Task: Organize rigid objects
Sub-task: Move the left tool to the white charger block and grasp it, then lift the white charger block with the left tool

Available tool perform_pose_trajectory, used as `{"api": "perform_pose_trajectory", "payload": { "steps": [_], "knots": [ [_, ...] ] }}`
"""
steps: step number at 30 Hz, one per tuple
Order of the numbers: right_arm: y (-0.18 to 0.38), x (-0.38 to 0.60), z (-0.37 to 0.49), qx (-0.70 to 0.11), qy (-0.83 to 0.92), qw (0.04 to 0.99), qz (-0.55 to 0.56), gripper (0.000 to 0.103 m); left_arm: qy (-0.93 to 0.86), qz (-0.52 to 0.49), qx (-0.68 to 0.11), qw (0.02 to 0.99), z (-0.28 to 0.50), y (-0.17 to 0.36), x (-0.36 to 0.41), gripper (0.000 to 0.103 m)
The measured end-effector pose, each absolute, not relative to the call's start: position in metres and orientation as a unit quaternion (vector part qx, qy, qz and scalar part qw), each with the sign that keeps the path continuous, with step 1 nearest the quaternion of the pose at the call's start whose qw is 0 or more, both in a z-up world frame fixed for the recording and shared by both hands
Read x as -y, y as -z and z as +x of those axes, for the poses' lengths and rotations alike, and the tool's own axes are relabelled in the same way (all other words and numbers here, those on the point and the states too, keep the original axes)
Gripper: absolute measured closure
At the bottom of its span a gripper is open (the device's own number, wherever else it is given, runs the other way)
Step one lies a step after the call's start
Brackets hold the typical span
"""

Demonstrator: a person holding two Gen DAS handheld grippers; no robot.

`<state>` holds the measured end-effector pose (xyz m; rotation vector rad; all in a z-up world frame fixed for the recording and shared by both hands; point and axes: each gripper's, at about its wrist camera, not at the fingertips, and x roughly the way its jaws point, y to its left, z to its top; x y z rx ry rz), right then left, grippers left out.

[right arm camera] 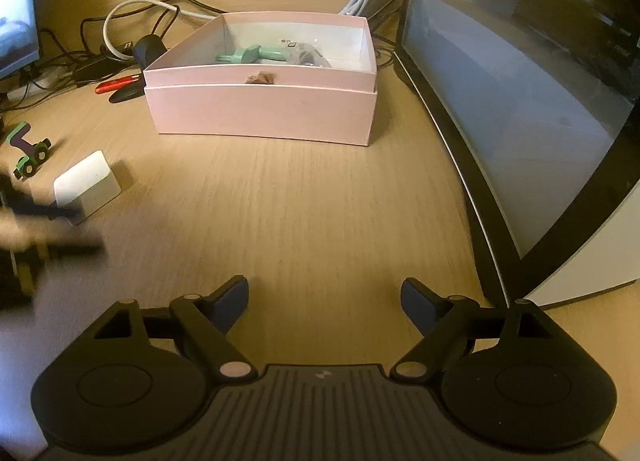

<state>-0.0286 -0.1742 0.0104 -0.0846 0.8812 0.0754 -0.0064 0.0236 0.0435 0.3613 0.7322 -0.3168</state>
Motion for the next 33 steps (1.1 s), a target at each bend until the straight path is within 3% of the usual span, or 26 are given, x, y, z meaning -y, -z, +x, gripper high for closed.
{"api": "perform_pose_trajectory", "payload": {
  "steps": [8, 11, 19, 25, 33],
  "knots": [
    [-0.007, 0.183, -0.029, -0.424, -0.033, 0.905, -0.020, 0.012, 0.165, 0.126, -0.393, 0.896, 0.025, -0.034, -0.044, 0.067],
    [-0.005, 0.186, -0.029, -0.425, -0.033, 0.905, -0.008, 0.009, 0.191, 0.103, -0.405, 0.888, 0.027, -0.033, -0.047, 0.058],
    [-0.001, 0.186, -0.028, -0.423, -0.026, 0.906, -0.003, 0.000, 0.214, 0.099, -0.403, 0.884, 0.028, -0.032, -0.047, 0.054],
    [0.001, 0.185, -0.031, -0.414, -0.026, 0.910, -0.004, 0.000, 0.166, 0.159, -0.384, 0.894, 0.027, -0.033, -0.045, 0.057],
    [0.002, 0.184, -0.032, -0.408, -0.025, 0.913, -0.003, 0.000, 0.203, 0.068, -0.434, 0.875, 0.043, -0.033, -0.060, 0.054]
  ]
}}
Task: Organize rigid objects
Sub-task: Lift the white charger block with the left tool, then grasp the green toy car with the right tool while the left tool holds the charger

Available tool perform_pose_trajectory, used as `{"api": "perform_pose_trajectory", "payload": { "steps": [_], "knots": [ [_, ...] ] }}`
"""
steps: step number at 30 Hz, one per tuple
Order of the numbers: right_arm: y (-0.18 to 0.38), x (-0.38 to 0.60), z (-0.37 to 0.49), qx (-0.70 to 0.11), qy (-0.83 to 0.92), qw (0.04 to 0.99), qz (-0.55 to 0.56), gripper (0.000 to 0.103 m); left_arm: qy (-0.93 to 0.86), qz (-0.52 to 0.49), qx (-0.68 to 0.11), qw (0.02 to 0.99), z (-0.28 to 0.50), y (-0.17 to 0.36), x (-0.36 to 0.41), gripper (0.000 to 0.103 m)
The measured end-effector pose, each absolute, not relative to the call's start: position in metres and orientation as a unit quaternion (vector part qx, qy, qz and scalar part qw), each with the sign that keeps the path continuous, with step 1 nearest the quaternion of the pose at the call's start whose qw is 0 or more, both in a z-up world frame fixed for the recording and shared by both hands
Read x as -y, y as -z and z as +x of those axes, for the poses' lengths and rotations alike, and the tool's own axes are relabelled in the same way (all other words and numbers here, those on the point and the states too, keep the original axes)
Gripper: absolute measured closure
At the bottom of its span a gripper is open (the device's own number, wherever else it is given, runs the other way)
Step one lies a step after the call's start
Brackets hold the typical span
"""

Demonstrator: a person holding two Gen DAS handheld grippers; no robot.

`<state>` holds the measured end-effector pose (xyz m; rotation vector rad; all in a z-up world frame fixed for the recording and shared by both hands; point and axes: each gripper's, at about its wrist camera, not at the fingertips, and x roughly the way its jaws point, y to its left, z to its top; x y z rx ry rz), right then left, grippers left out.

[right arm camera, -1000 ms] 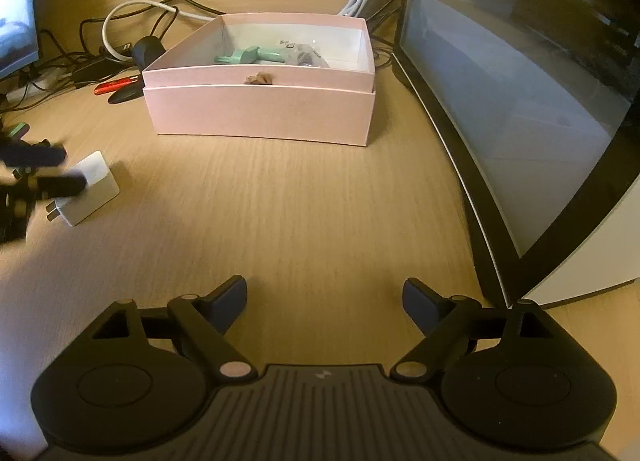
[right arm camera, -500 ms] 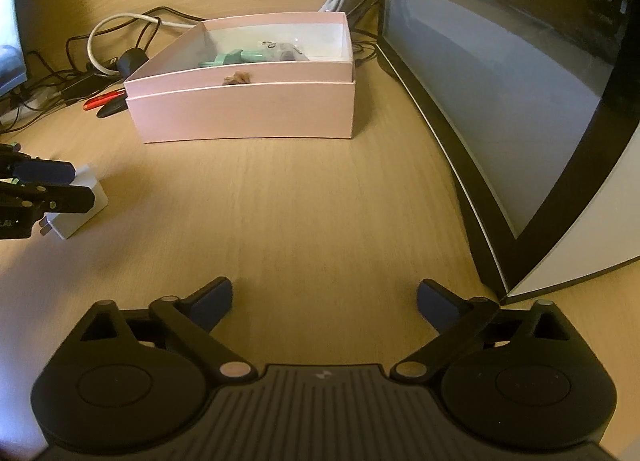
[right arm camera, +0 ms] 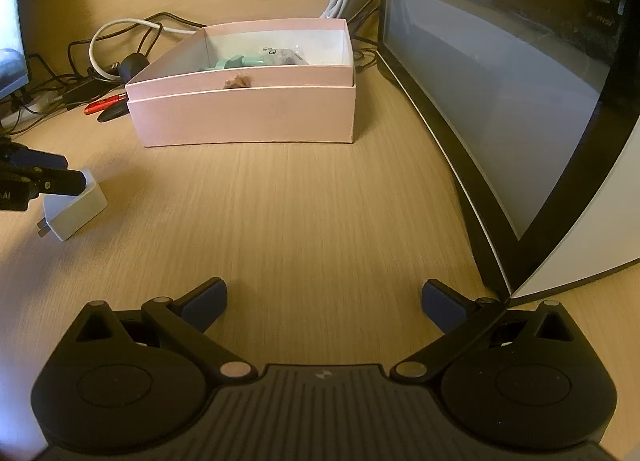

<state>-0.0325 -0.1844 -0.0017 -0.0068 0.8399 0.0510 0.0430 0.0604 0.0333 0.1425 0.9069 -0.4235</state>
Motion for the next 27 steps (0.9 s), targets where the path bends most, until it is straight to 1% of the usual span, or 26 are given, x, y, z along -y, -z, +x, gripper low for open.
{"api": "perform_pose_trajectory", "payload": {
  "steps": [4, 17, 18, 20, 22, 27],
  "knots": [
    [0.002, 0.185, -0.035, -0.403, -0.024, 0.915, -0.002, 0.000, 0.212, 0.098, -0.445, 0.864, 0.043, -0.026, -0.054, 0.050],
    [0.001, 0.185, -0.035, -0.402, -0.029, 0.915, -0.006, 0.000, 0.190, 0.096, -0.443, 0.871, 0.038, -0.015, -0.051, 0.052],
    [0.000, 0.184, -0.034, -0.404, -0.032, 0.914, -0.008, 0.000, 0.182, 0.092, -0.446, 0.871, 0.036, -0.015, -0.052, 0.052],
    [-0.006, 0.180, -0.033, -0.396, -0.044, 0.917, -0.019, 0.007, 0.153, 0.084, -0.456, 0.873, 0.028, -0.017, -0.054, 0.052],
    [-0.017, 0.172, -0.031, -0.379, -0.063, 0.923, -0.030, 0.007, 0.137, 0.073, -0.464, 0.872, 0.019, -0.019, -0.060, 0.053],
    [-0.035, 0.132, -0.011, -0.361, -0.151, 0.918, -0.059, 0.007, 0.090, -0.008, -0.465, 0.881, -0.018, -0.032, -0.098, 0.053]
  ]
}}
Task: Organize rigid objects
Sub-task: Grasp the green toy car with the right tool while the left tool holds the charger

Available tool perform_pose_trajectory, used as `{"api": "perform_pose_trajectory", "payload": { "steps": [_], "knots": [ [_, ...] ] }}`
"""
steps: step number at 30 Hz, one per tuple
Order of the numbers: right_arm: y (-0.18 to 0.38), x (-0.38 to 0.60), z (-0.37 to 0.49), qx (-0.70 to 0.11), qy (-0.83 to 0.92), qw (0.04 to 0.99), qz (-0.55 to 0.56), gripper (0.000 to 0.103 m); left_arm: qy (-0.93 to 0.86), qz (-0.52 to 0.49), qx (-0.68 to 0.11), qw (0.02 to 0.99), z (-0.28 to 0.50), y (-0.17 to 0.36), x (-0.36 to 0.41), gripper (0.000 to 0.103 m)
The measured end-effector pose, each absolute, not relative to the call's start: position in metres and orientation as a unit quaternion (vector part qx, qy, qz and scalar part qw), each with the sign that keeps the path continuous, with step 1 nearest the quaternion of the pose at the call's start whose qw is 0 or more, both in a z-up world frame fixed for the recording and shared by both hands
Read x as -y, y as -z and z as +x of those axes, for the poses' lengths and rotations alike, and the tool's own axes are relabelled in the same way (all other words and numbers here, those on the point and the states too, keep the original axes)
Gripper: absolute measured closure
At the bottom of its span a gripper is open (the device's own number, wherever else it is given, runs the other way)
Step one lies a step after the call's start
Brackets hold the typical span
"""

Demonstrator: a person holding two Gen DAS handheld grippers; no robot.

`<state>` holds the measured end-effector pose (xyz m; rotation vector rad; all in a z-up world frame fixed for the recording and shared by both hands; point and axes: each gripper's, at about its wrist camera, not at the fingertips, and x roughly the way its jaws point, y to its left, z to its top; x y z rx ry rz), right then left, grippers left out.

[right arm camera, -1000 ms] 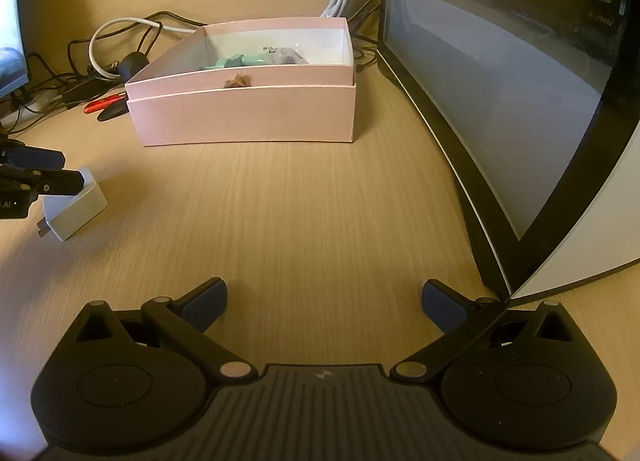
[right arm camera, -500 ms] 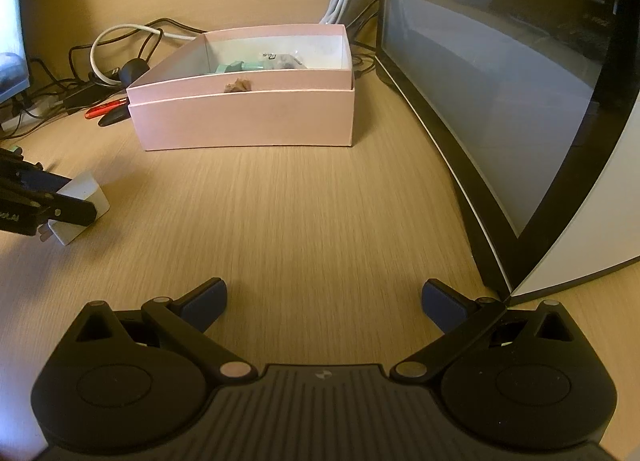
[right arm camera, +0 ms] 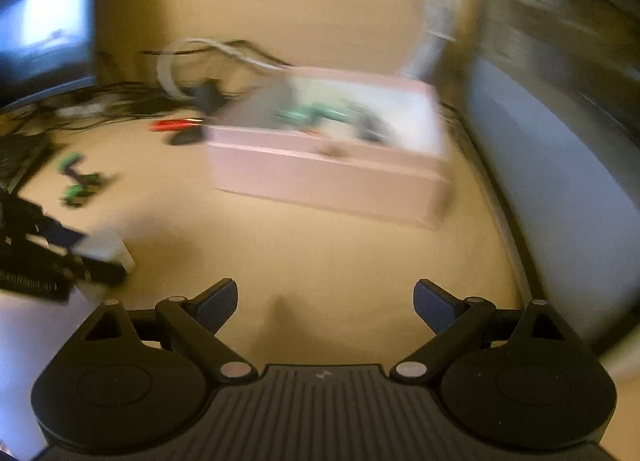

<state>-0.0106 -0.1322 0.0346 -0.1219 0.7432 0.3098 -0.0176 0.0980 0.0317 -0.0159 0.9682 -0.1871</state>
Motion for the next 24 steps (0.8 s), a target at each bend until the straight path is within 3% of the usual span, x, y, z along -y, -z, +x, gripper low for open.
{"api": "perform_pose_trajectory", "payload": {
  "steps": [3, 5, 17, 18, 20, 21, 22, 24],
  "knots": [
    [-0.035, 0.091, 0.003, -0.362, -0.214, 0.904, -0.073, 0.013, 0.028, -0.043, -0.456, 0.889, -0.037, -0.042, -0.125, 0.053],
    [-0.039, 0.060, 0.008, -0.357, -0.254, 0.895, -0.088, 0.025, -0.007, -0.080, -0.448, 0.891, -0.050, -0.045, -0.146, 0.053],
    [-0.040, -0.106, 0.033, -0.283, -0.368, 0.869, -0.173, 0.027, -0.095, -0.199, -0.402, 0.889, -0.096, -0.038, -0.212, 0.053],
    [-0.036, -0.113, 0.036, -0.289, -0.370, 0.865, -0.179, 0.031, -0.096, -0.201, -0.403, 0.888, -0.097, -0.037, -0.213, 0.053],
    [-0.030, -0.121, 0.041, -0.300, -0.363, 0.860, -0.196, 0.056, -0.096, -0.202, -0.407, 0.886, -0.099, -0.036, -0.213, 0.053],
    [-0.029, -0.122, 0.042, -0.304, -0.360, 0.859, -0.199, 0.062, -0.094, -0.201, -0.410, 0.885, -0.100, -0.035, -0.212, 0.053],
    [-0.029, -0.120, 0.042, -0.308, -0.359, 0.858, -0.199, 0.068, -0.091, -0.200, -0.413, 0.884, -0.100, -0.035, -0.210, 0.053],
    [-0.036, -0.110, 0.041, -0.311, -0.345, 0.865, -0.191, 0.068, -0.080, -0.193, -0.421, 0.882, -0.100, -0.034, -0.205, 0.053]
  ]
}}
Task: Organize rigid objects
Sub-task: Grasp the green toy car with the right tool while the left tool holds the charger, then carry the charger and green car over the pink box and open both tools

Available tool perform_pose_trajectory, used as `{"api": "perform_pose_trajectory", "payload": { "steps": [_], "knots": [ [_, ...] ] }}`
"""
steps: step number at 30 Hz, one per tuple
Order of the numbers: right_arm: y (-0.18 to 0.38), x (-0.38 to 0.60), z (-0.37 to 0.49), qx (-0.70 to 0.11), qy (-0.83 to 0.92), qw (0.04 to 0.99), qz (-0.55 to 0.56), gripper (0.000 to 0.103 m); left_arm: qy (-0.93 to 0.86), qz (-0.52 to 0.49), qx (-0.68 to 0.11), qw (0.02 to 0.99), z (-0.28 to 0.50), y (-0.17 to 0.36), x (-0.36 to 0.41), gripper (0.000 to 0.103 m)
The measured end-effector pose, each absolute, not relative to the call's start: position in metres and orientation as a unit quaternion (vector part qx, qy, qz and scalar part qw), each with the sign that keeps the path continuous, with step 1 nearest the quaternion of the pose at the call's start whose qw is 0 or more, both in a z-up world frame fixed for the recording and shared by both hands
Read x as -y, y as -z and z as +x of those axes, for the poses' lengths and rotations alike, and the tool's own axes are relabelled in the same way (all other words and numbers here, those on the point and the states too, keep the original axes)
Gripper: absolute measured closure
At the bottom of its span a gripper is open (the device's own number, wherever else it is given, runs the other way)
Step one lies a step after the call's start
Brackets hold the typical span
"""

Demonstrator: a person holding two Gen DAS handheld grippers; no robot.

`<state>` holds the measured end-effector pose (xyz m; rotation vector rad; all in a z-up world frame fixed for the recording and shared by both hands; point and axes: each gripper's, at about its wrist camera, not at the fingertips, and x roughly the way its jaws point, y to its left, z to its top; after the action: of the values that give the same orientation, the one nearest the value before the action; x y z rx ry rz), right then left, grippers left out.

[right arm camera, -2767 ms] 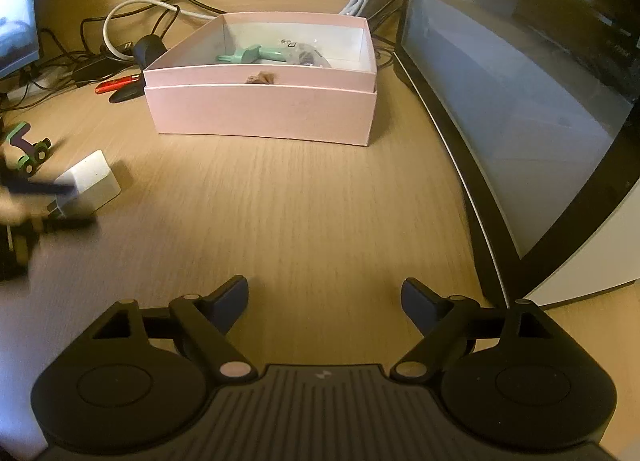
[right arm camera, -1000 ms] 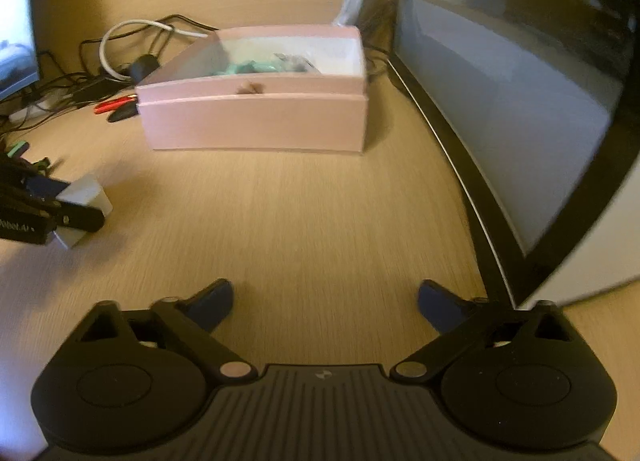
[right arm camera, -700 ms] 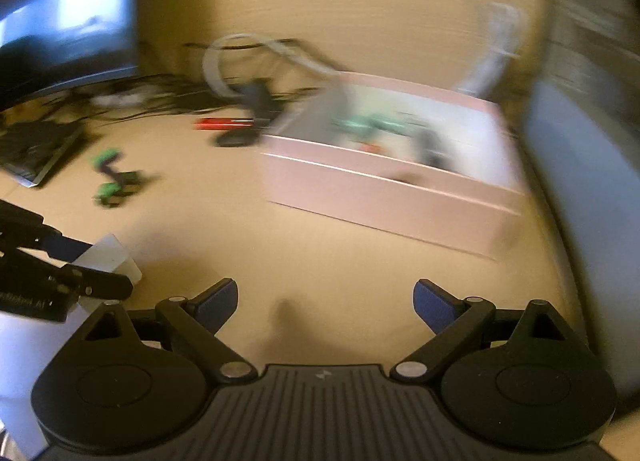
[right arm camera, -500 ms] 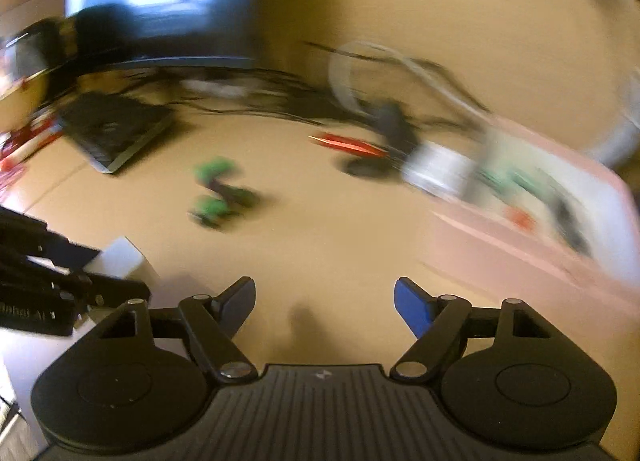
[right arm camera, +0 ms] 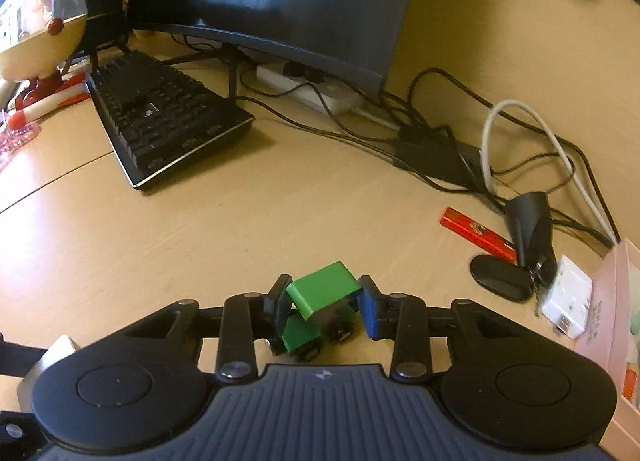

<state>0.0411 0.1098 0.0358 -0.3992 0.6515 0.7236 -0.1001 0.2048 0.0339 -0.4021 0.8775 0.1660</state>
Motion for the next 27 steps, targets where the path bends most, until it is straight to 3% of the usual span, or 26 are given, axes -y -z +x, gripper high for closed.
{"api": "perform_pose_trajectory", "payload": {
  "steps": [12, 22, 27],
  "knots": [
    [-0.085, 0.054, -0.032, -0.314, -0.220, 0.913, -0.143, 0.068, 0.147, -0.082, -0.476, 0.863, -0.047, -0.045, -0.111, 0.053],
    [-0.083, 0.171, -0.072, -0.325, -0.022, 0.944, -0.041, 0.068, 0.204, 0.051, -0.370, 0.905, 0.082, -0.110, -0.031, 0.053],
    [-0.076, 0.192, -0.089, -0.331, 0.028, 0.943, -0.030, 0.068, 0.170, 0.033, -0.383, 0.908, 0.152, -0.096, -0.004, 0.053]
  ]
}}
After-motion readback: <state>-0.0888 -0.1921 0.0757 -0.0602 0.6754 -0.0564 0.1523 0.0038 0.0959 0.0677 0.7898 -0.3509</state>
